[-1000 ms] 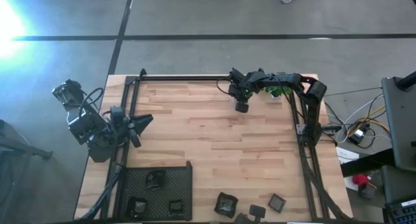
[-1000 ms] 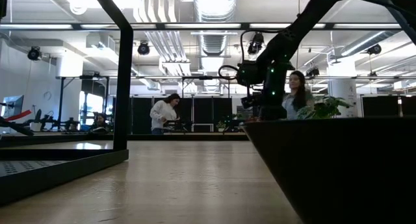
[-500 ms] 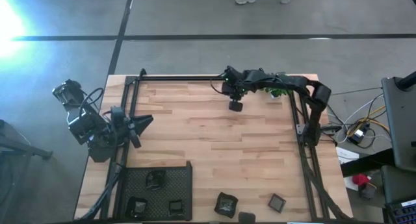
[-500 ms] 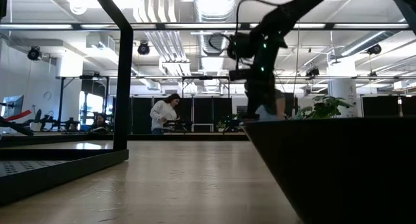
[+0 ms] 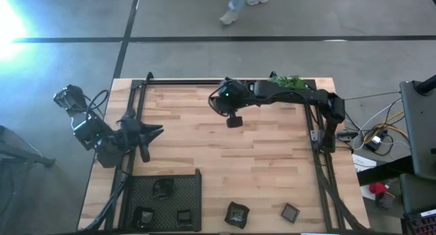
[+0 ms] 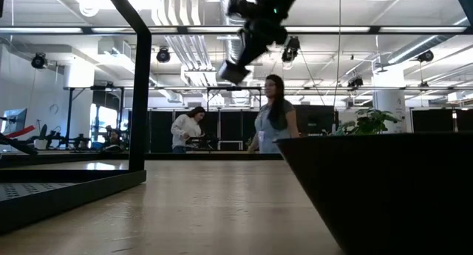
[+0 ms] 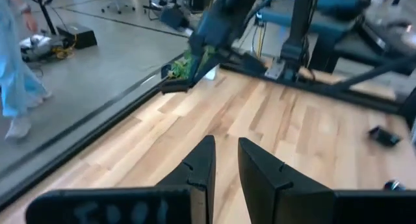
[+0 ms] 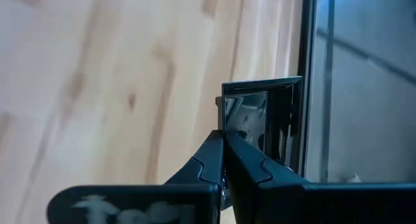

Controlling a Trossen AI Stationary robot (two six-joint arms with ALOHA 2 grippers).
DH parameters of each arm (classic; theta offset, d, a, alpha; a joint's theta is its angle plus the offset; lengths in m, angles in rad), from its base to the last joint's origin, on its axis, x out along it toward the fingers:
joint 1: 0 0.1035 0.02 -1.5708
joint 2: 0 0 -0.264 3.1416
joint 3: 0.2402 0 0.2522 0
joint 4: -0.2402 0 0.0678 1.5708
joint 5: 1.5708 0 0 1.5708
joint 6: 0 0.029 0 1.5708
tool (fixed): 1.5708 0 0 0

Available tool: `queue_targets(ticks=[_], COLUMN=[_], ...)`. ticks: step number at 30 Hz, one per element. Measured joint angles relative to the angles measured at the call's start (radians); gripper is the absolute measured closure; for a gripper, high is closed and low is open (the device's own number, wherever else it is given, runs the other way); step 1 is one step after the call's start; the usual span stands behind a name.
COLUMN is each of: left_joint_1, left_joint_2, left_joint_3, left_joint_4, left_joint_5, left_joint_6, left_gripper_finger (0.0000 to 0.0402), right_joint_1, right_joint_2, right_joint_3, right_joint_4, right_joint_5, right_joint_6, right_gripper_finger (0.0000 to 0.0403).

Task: Pick & Place Mini shaped plates
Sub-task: Stack the black square plate on the black square plate on the shelf

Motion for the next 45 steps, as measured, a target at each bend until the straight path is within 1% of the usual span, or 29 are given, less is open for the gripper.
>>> queue_targets(ticks=[8, 13, 17, 22, 25, 28, 30, 33, 37, 41, 45], left_joint_1=[0.112, 0.196, 0.276, 0.39, 0.443, 0.496, 0.528, 0.568, 0.604, 0.624, 0.644], left_joint_2=[0.011, 0.04, 0.071, 0.121, 0.151, 0.18, 0.2, 0.227, 0.253, 0.284, 0.322], left_joint_3=[0.0, 0.0, 0.0, 0.0, 0.0, 0.0, 0.0, 0.0, 0.006, 0.034, 0.051], left_joint_4=[0.015, 0.089, 0.189, 0.306, 0.354, 0.372, 0.386, 0.421, 0.456, 0.466, 0.466], left_joint_5=[0.046, 0.09, 0.189, 0.351, 0.429, 0.527, 0.589, 0.621, 0.685, 0.716, 0.773], left_joint_6=[0.142, 0.319, 0.454, 0.655, 0.741, 0.787, 0.803, 0.814, 0.875, 0.933, 0.942], left_gripper_finger=[0.0342, 0.0341, 0.0334, 0.0315, 0.0311, 0.031, 0.031, 0.031, 0.031, 0.031, 0.031], right_joint_1=[0.114, 0.166, 0.188, 0.199, 0.2, 0.2, 0.201, 0.203, 0.205, 0.205, 0.205], right_joint_2=[0.0, 0.0, 0.0, 0.012, 0.012, 0.012, 0.013, 0.013, 0.013, 0.013, 0.013], right_joint_3=[0.088, 0.106, 0.106, 0.121, 0.134, 0.143, 0.148, 0.145, 0.134, 0.13, 0.127], right_joint_4=[0.001, 0.001, 0.005, 0.003, 0.003, -0.002, -0.001, 0.003, -0.001, 0.0, -0.001], right_joint_5=[-0.001, -0.003, -0.003, -0.004, -0.013, -0.042, -0.081, -0.113, -0.114, -0.117, -0.117], right_joint_6=[-0.006, -0.007, -0.01, -0.049, -0.064, -0.091, -0.112, -0.143, -0.163, -0.167, -0.183], right_gripper_finger=[0.0395, 0.0395, 0.0395, 0.0395, 0.0395, 0.0395, 0.0395, 0.0395, 0.0395, 0.0395, 0.0395])
